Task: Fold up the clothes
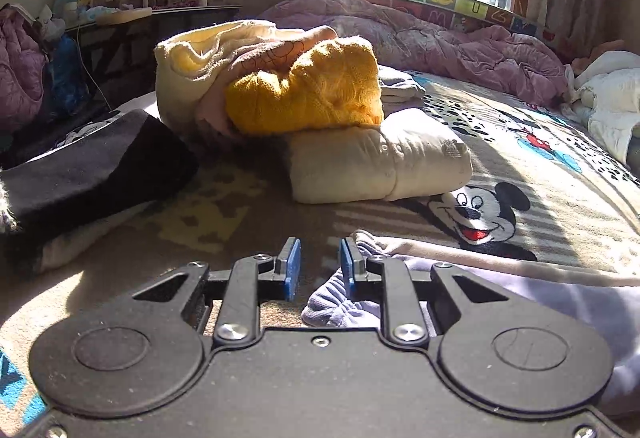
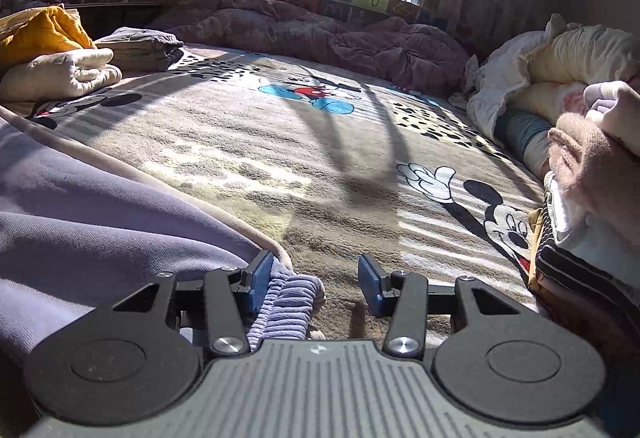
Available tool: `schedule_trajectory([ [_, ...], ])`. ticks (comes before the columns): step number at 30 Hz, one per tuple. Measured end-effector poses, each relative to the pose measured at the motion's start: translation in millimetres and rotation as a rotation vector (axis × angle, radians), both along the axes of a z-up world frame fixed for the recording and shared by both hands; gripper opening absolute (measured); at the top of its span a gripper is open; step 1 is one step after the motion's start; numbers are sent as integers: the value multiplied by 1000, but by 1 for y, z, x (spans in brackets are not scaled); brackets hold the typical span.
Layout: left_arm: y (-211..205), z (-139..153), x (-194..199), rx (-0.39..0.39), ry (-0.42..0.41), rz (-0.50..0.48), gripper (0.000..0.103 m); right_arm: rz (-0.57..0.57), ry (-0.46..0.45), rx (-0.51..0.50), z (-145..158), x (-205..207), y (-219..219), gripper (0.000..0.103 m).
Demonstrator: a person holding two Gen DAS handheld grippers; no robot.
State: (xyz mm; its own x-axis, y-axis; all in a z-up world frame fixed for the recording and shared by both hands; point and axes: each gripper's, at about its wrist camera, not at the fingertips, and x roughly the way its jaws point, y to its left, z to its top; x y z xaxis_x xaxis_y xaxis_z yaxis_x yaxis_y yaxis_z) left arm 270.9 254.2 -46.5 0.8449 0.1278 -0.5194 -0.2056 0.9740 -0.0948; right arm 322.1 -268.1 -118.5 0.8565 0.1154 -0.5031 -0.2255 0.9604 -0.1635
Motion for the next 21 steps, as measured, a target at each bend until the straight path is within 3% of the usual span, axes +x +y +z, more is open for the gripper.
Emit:
schedule_trajectory([
  [4,-21,-1,12,22,16,-104,20,5,-3,33,2,-1,-4,49],
  [9,-55,2,33,111,47,-270,30,11,-6,73,4,-3,-8,51],
  [12,-87,7,45,211,81,-445,30,13,-6,95,5,-3,-11,51],
  [16,-136,0,79,412,174,-667,30,12,0,114,4,-2,-13,51],
  [18,-147,-5,97,467,222,-724,30,13,2,126,4,-3,-15,51],
  [21,-155,-8,111,489,280,-825,29,14,5,143,4,-2,-18,52],
])
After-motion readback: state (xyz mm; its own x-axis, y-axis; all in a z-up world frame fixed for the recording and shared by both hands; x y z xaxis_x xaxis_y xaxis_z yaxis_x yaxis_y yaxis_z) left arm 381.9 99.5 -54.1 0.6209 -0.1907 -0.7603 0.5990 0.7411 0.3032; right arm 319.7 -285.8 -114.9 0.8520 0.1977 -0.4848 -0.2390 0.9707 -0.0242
